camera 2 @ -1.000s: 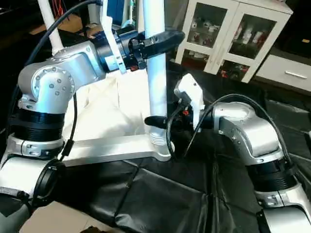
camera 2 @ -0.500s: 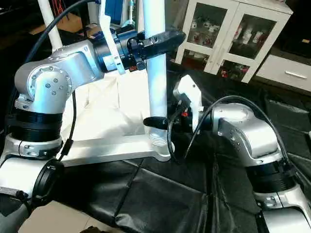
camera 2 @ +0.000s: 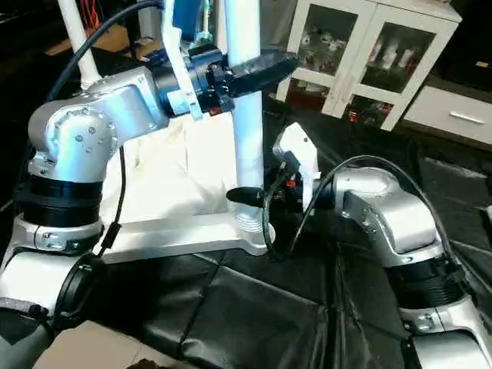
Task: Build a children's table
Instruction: Insert table leg to table base
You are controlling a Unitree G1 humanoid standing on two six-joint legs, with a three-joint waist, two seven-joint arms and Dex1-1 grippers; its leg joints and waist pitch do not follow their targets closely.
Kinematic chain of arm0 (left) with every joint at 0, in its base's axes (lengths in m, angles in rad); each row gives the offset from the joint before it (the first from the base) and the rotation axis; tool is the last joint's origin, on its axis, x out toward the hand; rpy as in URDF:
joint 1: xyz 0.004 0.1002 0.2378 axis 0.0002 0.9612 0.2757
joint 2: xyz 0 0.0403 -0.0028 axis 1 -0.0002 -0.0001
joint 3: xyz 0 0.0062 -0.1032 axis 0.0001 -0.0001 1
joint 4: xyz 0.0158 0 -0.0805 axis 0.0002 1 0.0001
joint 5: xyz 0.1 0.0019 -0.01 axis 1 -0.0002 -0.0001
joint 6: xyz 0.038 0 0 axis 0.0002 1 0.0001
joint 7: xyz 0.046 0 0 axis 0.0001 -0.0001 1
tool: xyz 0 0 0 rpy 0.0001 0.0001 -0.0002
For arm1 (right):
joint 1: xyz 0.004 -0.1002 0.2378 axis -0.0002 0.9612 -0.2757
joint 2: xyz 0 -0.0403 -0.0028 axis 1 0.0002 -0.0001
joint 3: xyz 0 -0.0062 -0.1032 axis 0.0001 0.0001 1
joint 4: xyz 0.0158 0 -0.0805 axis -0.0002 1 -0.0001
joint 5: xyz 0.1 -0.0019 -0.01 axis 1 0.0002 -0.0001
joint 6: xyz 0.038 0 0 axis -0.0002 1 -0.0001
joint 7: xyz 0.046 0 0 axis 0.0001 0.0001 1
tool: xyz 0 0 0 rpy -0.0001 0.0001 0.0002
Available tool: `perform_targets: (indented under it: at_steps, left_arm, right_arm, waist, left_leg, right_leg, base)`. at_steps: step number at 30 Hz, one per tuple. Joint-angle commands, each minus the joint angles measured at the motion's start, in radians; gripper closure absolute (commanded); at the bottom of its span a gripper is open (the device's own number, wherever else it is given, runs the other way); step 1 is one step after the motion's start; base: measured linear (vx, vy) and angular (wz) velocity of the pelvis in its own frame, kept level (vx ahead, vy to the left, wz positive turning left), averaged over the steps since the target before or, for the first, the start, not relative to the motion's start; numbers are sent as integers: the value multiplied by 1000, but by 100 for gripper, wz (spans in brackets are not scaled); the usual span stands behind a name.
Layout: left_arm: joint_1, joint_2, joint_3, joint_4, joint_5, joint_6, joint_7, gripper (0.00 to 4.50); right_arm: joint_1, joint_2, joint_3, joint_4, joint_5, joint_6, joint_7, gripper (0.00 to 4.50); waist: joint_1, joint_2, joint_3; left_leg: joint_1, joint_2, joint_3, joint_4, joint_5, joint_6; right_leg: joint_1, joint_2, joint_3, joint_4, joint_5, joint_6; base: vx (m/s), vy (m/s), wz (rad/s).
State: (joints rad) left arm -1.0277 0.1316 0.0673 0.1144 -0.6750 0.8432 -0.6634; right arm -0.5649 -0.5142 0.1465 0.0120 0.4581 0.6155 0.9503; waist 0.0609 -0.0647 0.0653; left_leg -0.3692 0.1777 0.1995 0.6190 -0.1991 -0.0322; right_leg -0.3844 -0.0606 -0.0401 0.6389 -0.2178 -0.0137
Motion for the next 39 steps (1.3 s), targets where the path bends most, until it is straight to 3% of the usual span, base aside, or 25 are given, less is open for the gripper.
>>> perform_targets:
  at_steps: [1, 4, 8, 9, 10, 12, 14, 16, 17, 18, 20, 23, 27, 30, 31, 35, 38, 39]
  left_arm:
    - [-29, -11, 25, 10, -24, -17, 19, 143]
    - [-31, -31, 101, 2, -115, -37, -12, 127]
    - [-15, -36, 159, -10, -194, -3, -12, 128]
    - [-10, -36, 185, -2, -223, 5, -10, 128]
    - [-5, -37, 214, 11, -248, 6, -5, 128]
    - [-6, -38, 254, 37, -272, 4, 10, 128]
    - [-22, -25, 279, 113, -196, -47, 95, 128]
    - [-54, 21, 194, 237, 53, -142, 253, 128]
    - [-63, 39, 141, 276, 121, -176, 271, 128]
    - [-63, 39, 141, 276, 121, -176, 271, 128]
    - [-86, 44, 45, 324, 209, -226, 273, 128]
    - [-107, 33, -50, 336, 263, -257, 243, 128]
    - [-134, 0, -131, 279, 277, -296, 162, 128]
    - [-135, -14, -144, 185, 241, -293, 98, 128]
    - [-128, -26, -132, 112, 185, -279, 46, 128]
    - [-99, -52, -88, -55, 10, -227, -85, 128]
    - [-90, -47, -80, -37, 3, -237, -91, 128]
    - [-92, -43, -73, 11, 38, -275, -75, 128]
  right_arm:
    - [-32, 7, -57, 37, -27, -29, -63, 265]
    - [-79, 52, -113, 121, -54, -60, -185, 265]
    - [-105, 72, -157, 159, -48, -71, -237, 266]
    - [-110, 72, -162, 163, -47, -72, -241, 266]
    - [-111, 71, -163, 165, -47, -73, -242, 266]
    - [-110, 68, -159, 163, -48, -73, -237, 266]
    - [-100, 60, -141, 153, -60, -77, -220, 266]
    - [-82, 54, -109, 132, -73, -81, -192, 266]
    - [-76, 56, -96, 125, -77, -83, -184, 266]
    - [-76, 56, -96, 125, -77, -83, -184, 266]
    - [-71, 58, -66, 120, -90, -92, -167, 266]
    - [-70, 59, -49, 121, -95, -97, -154, 266]
    - [-63, 55, -35, 116, -104, -98, -153, 266]
    - [-57, 50, -33, 116, -110, -96, -153, 266]
    - [-55, 48, -34, 117, -114, -95, -155, 266]
    - [-49, 46, -39, 124, -129, -98, -156, 266]
    - [-49, 45, -36, 130, -131, -103, -160, 266]
    - [-50, 45, -35, 133, -132, -106, -161, 266]
  waist:
    - [4, 12, -76]
    - [2, 10, -76]
    - [5, 16, -76]
    - [7, 22, -76]
    - [7, 19, -76]
    - [4, 17, -76]
    - [3, 18, -75]
    - [0, 9, -73]
    - [0, 12, -72]
    - [1, 13, -73]
    - [3, 10, -78]
    - [9, 10, -84]
    - [19, 9, -84]
    - [23, 7, -82]
    - [23, 8, -81]
    - [18, 7, -73]
    - [19, 9, -69]
    - [21, 10, -65]
  left_leg:
    - [19, 56, -27, -62, -49, 14]
    - [17, 52, -26, -61, -44, 4]
    - [20, 51, -23, -61, -34, 4]
    - [21, 51, -23, -61, -33, 6]
    - [20, 50, -23, -61, -34, 5]
    - [18, 50, -24, -61, -43, 10]
    - [18, 48, -23, -61, -59, 11]
    - [20, 52, -29, -64, -87, 15]
    - [22, 54, -31, -66, -86, 9]
    - [22, 56, -33, -67, -80, 8]
    - [21, 57, -32, -64, -26, 12]
    - [22, 58, -28, -59, 30, 30]
    - [18, 57, -26, -57, 53, 57]
    - [15, 60, -26, -57, 41, 58]
    - [16, 61, -26, -58, 39, 56]
    - [19, 61, -22, -61, -38, 31]
    - [24, 60, -20, -64, -65, 11]
    - [29, 61, -18, -65, -100, 2]
  right_leg:
    - [53, -81, 48, -61, 69, -303]
    - [53, -80, 48, -59, 76, -309]
    - [52, -75, 48, -56, 107, -314]
    - [51, -73, 47, -55, 117, -314]
    - [54, -73, 47, -54, 121, -314]
    - [57, -74, 47, -56, 119, -312]
    - [56, -73, 48, -60, 91, -304]
    - [58, -74, 49, -69, 15, -248]
    - [55, -77, 49, -71, -15, -221]
    - [54, -79, 49, -73, -21, -213]
    - [53, -80, 48, -62, 54, -233]
    - [52, -82, 47, -49, 165, -277]
    - [55, -86, 47, -45, 227, -314]
    - [59, -91, 47, -44, 220, -323]
    - [59, -90, 47, -44, 216, -326]
    - [54, -88, 48, -53, 112, -324]
    - [47, -84, 47, -64, 35, -315]
    - [42, -82, 49, -69, -1, -302]
  base:
    - [0, 0, 0]
    - [0, 0, 0]
    - [0, 0, 0]
    - [0, 0, 0]
    - [0, 0, 0]
    - [0, 0, 0]
    - [0, 0, 0]
    - [0, 0, 0]
    - [0, 0, 0]
    - [0, 0, 0]
    - [0, 0, 0]
    - [0, 0, 0]
    - [0, 0, 0]
    - [0, 0, 0]
    - [0, 0, 0]
    - [0, 0, 0]
    - [0, 0, 0]
    - [0, 0, 0]
